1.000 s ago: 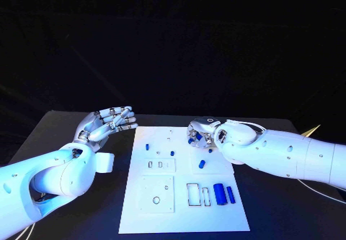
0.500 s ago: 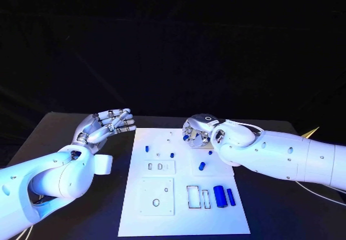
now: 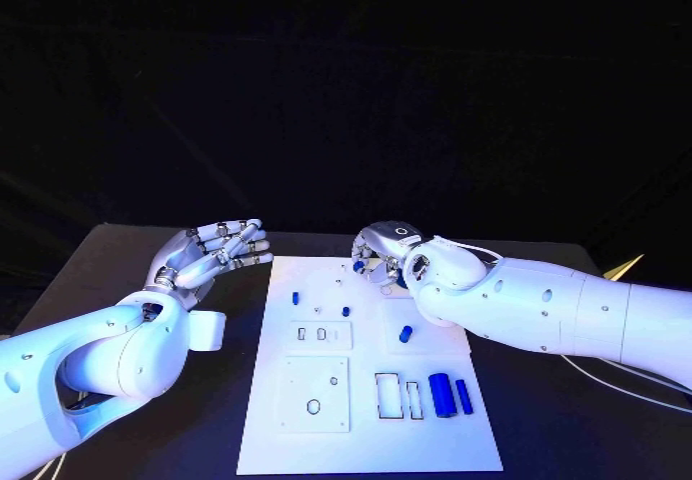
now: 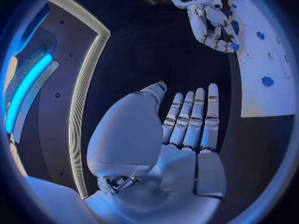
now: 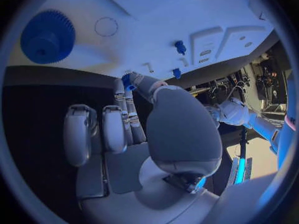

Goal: Assemble the parts on the task board

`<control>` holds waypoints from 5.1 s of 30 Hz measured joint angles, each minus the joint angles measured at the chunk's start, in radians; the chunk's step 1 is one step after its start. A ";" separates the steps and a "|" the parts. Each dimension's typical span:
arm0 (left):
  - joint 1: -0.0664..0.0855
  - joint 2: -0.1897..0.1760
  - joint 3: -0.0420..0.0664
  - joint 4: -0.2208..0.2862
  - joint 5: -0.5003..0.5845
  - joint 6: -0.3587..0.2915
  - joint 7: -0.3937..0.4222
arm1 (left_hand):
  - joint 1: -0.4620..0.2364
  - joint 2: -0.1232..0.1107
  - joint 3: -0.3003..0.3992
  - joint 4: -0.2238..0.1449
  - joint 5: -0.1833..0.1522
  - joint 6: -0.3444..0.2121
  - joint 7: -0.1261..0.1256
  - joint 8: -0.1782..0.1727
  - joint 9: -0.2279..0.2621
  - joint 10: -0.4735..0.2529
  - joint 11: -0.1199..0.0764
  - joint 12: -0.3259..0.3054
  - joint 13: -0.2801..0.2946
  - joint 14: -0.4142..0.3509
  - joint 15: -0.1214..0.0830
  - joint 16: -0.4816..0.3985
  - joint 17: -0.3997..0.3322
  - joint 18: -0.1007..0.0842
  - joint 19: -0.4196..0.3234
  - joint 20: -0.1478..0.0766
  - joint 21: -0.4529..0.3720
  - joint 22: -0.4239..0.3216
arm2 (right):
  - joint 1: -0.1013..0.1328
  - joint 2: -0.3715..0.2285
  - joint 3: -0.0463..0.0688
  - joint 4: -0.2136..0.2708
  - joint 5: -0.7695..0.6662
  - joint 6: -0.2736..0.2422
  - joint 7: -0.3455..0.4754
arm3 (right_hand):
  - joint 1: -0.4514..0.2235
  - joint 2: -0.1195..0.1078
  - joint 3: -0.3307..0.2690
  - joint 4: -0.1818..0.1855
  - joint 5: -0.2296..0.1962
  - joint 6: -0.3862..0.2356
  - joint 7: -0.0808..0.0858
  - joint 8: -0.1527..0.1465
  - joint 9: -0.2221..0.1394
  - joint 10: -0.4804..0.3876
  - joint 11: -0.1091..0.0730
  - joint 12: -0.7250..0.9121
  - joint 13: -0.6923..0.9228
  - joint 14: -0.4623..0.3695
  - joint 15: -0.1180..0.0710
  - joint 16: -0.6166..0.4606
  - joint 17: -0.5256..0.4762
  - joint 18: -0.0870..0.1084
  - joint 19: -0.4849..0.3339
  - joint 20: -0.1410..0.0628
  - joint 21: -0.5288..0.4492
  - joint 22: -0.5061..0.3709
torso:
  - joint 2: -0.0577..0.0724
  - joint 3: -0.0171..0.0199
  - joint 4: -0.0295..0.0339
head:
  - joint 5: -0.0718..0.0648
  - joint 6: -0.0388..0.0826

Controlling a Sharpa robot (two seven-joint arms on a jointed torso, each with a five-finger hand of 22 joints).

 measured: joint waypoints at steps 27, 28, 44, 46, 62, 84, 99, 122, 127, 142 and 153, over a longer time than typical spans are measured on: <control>0.006 0.013 0.000 -0.001 0.000 0.005 -0.005 | 0.000 0.000 0.003 -0.003 0.000 0.000 0.000 0.000 0.000 0.000 0.000 -0.004 0.000 0.000 0.000 0.000 0.001 0.000 0.000 0.000 0.000 0.000 | -0.011 0.090 0.002 -0.107 0.001 -0.015 0.002 | -0.005 0.005 -0.002 -0.001 0.004 -0.004 -0.003 0.000 0.000 0.000 0.000 -0.004 0.001 0.000 0.000 0.004 0.000 0.000 0.000 0.000 0.000 0.000 | 0.005 -0.0033 0.0045 | 0.005 -0.007; 0.006 0.013 0.000 -0.002 0.000 0.005 -0.005 | 0.000 0.000 0.003 -0.003 0.000 0.000 0.000 0.000 0.000 0.000 0.000 -0.004 0.000 0.000 0.000 0.000 0.001 0.000 0.000 0.000 0.000 0.000 | -0.011 0.092 0.002 -0.109 0.001 -0.015 0.002 | -0.005 0.005 -0.002 -0.001 0.004 -0.004 -0.003 0.000 0.000 0.000 0.000 -0.004 0.001 0.000 0.000 0.004 0.000 0.000 0.000 0.000 0.000 0.000 | 0.005 -0.0033 0.0046 | 0.005 -0.007; 0.013 0.013 0.000 -0.004 0.000 0.007 -0.007 | 0.000 0.000 0.003 -0.003 0.000 0.000 0.000 0.000 0.000 0.000 0.000 -0.004 0.000 0.000 0.000 0.000 0.002 0.000 0.000 0.000 0.000 0.000 | -0.018 0.103 -0.001 -0.122 0.013 -0.009 0.015 | -0.058 -0.027 0.007 0.019 0.001 -0.108 0.033 -0.039 0.059 -0.088 0.037 -0.029 -0.013 0.002 0.017 -0.004 -0.043 0.000 -0.038 0.023 -0.052 -0.056 | 0.007 -0.0036 0.0033 | 0.012 -0.010; 0.013 0.014 0.000 -0.007 0.000 0.007 -0.007 | 0.000 0.000 0.003 -0.003 0.000 0.000 0.000 0.000 0.000 0.000 0.000 -0.004 0.000 0.000 0.000 0.000 0.002 0.000 0.000 0.000 0.000 0.000 | -0.018 0.102 -0.001 -0.121 0.016 -0.007 0.016 | -0.062 -0.031 0.007 0.019 0.001 -0.109 0.034 -0.040 0.056 -0.090 0.039 -0.029 -0.013 0.002 0.017 -0.004 -0.046 0.000 -0.038 0.023 -0.052 -0.061 | 0.007 -0.0037 0.0027 | 0.012 -0.010; 0.014 0.012 0.000 -0.018 0.000 0.008 -0.008 | 0.000 0.000 0.003 -0.003 0.000 0.000 0.000 0.000 0.000 0.000 0.000 -0.004 0.000 0.000 0.000 0.000 0.003 0.000 0.000 0.000 0.004 -0.001 | -0.015 -0.020 0.001 -0.003 0.028 -0.027 0.018 | -0.037 -0.052 -0.133 0.036 0.001 -0.197 0.036 -0.108 0.051 -0.194 0.046 -0.009 -0.030 0.002 0.024 -0.056 -0.139 0.016 -0.093 0.029 -0.167 -0.199 | 0.006 -0.0020 -0.0017 | 0.011 -0.002; 0.014 0.009 0.000 -0.039 0.001 0.024 -0.013 | 0.000 0.000 0.006 -0.006 0.000 0.000 0.000 0.000 0.000 0.000 0.000 -0.003 0.000 0.000 0.000 -0.004 0.003 0.000 0.000 0.000 0.004 -0.001 | 0.030 -0.233 0.012 0.077 0.344 0.023 0.043 | 0.108 -0.033 -0.495 0.195 0.006 -0.186 0.032 -0.135 0.087 -0.086 0.011 0.554 0.492 0.002 0.005 0.069 0.066 -0.008 -0.008 0.006 -0.026 -0.001 | -0.005 0.0141 -0.0281 | 0.025 0.014; 0.013 0.010 0.000 -0.040 0.001 0.033 -0.014 | 0.000 0.000 0.006 -0.006 0.000 0.000 0.000 0.000 0.000 0.000 0.000 -0.003 0.000 0.000 0.000 -0.004 0.003 0.000 0.000 0.000 0.004 -0.001 | 0.017 -0.208 0.011 0.039 0.353 0.095 0.043 | 0.138 -0.028 -0.538 0.255 0.006 -0.206 0.048 -0.104 0.115 0.180 0.027 1.322 1.119 0.002 0.020 0.163 0.098 -0.040 0.004 0.018 0.096 0.000 | -0.005 0.0136 -0.0261 | 0.020 0.006; 0.013 0.012 0.000 -0.040 0.001 0.037 -0.016 | 0.000 0.000 0.006 -0.006 0.000 0.000 0.000 0.000 0.000 0.000 0.000 -0.003 0.000 0.000 0.000 -0.004 0.004 0.000 0.000 0.000 0.004 -0.001 | -0.004 -0.162 0.009 -0.019 0.358 0.109 0.042 | 0.153 0.000 -0.503 0.251 0.057 -0.183 0.041 -0.088 0.120 0.191 0.023 1.348 1.119 0.002 0.020 0.170 0.098 -0.040 0.006 0.020 0.111 0.000 | -0.005 0.0128 -0.0269 | 0.025 -0.009; 0.013 0.012 0.000 -0.041 0.001 0.037 -0.017 | 0.000 0.000 0.006 -0.006 0.000 0.000 0.000 0.000 0.000 0.000 0.000 -0.003 0.000 0.000 0.000 -0.004 0.004 0.000 0.000 0.000 0.004 -0.001 | -0.007 -0.158 0.008 -0.024 0.362 0.113 0.042 | 0.162 0.009 -0.462 0.245 0.124 -0.169 0.041 -0.088 0.119 0.191 0.023 1.348 1.119 0.002 0.020 0.170 0.098 -0.040 0.005 0.020 0.112 0.000 | -0.006 0.0128 -0.0270 | 0.026 -0.013; 0.013 0.013 0.000 -0.042 0.001 0.038 -0.018 | 0.000 0.000 0.008 -0.008 0.000 0.000 0.000 0.000 0.000 0.000 0.000 -0.003 0.000 -0.004 0.004 -0.008 0.005 0.000 0.000 0.000 0.004 -0.001 | -0.010 -0.155 0.009 -0.028 0.367 0.118 0.040 | 0.166 0.013 -0.430 0.246 0.112 -0.157 0.036 -0.084 0.116 0.195 0.019 1.356 1.118 0.002 0.020 0.170 0.097 -0.040 0.005 0.020 0.117 0.000 | -0.006 0.0127 -0.0273 | 0.029 -0.018; 0.013 0.013 0.000 -0.043 0.001 0.038 -0.019 | 0.000 0.000 0.008 -0.008 0.000 0.000 0.000 0.000 0.000 0.000 0.000 -0.003 0.000 -0.004 0.004 -0.008 0.006 0.000 0.000 0.000 0.004 -0.001 | -0.012 -0.157 0.007 -0.010 0.347 0.064 0.025 | 0.143 0.012 -0.387 0.251 0.113 -0.139 0.032 -0.080 0.108 0.215 0.014 1.370 1.118 0.002 0.020 0.174 0.097 -0.055 0.005 0.020 0.146 0.000 | -0.006 0.0129 -0.0276 | 0.030 -0.016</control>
